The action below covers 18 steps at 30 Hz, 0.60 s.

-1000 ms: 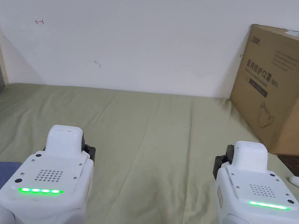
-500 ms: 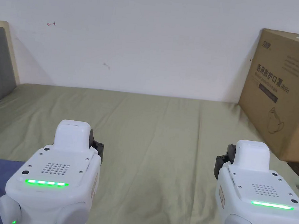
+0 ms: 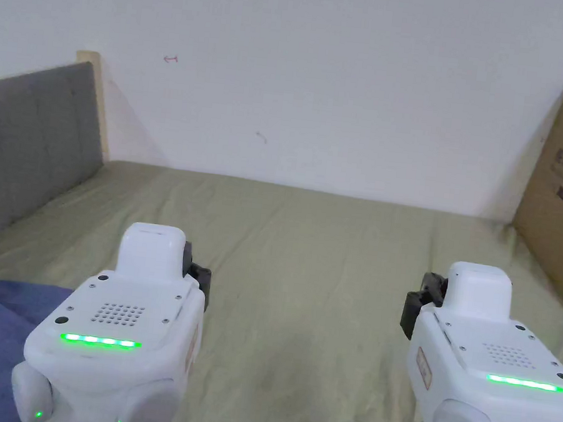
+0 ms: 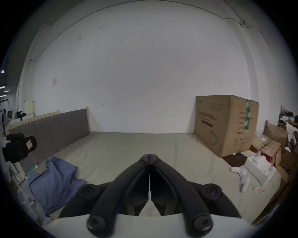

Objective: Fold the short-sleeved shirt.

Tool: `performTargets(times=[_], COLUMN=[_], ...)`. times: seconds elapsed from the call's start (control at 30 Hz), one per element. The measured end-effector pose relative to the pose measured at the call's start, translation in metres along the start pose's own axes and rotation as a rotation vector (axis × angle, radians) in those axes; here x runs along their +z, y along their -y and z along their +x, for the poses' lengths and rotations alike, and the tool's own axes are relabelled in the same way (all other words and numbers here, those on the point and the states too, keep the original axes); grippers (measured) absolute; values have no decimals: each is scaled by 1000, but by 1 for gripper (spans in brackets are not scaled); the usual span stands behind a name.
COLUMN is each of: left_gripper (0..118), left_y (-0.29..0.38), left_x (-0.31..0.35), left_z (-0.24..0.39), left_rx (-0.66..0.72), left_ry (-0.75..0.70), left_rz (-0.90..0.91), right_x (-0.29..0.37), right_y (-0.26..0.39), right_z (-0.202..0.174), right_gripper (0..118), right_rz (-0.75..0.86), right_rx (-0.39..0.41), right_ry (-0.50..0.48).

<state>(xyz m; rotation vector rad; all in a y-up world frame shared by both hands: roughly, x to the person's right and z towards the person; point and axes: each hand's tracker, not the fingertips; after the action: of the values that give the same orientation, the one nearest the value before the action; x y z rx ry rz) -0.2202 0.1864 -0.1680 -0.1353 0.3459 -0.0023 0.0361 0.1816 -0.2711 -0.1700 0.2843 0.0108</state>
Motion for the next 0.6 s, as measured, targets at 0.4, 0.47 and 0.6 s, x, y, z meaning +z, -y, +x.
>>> performTargets(times=[0.4,0.47,0.6], left_gripper=[0,0,0], left_y=[-5,-2,8], left_x=[58,62,55], left_z=[-103,-111,-120], left_rx=[53,61,65], left_ry=[-309,-323,-346], left_rz=[2,-8,-53], right_x=[-26,-27,-30], right_y=[3,6,11], right_z=[-113,-123,-131], right_gripper=[1,1,1], right_rz=[-37,-42,-69], right_rx=[44,55,52], right_ry=[-322,-339,-366])
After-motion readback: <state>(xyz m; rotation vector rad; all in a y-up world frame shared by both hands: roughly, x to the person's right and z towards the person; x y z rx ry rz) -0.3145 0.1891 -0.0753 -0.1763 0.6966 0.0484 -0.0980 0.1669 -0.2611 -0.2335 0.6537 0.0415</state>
